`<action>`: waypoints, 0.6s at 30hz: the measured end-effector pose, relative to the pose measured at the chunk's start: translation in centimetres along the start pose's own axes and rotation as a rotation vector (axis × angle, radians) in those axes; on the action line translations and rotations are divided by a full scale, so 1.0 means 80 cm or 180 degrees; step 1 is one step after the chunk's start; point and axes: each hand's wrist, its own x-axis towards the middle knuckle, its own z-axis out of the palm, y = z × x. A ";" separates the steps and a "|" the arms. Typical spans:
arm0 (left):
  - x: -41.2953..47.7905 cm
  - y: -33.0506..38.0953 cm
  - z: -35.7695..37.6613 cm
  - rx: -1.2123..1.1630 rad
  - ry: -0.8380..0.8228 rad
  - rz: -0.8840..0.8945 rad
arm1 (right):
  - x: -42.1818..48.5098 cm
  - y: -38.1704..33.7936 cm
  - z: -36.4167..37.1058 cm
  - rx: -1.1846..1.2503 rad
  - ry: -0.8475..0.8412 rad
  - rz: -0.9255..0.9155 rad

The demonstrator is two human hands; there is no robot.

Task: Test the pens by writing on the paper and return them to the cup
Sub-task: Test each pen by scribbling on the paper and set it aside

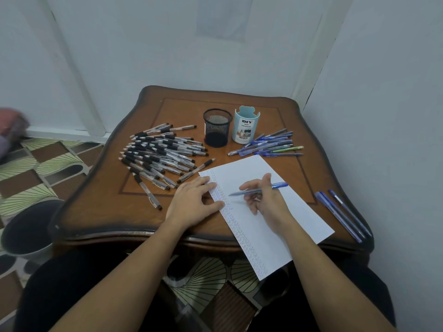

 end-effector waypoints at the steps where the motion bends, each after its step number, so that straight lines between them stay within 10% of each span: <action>1: 0.000 0.001 0.000 -0.0001 -0.0002 -0.0003 | 0.000 0.001 0.000 0.0049 -0.0048 -0.0007; 18: -0.002 0.003 -0.002 -0.0014 0.0012 -0.0027 | -0.004 0.017 0.001 -0.0766 -0.0250 -0.0615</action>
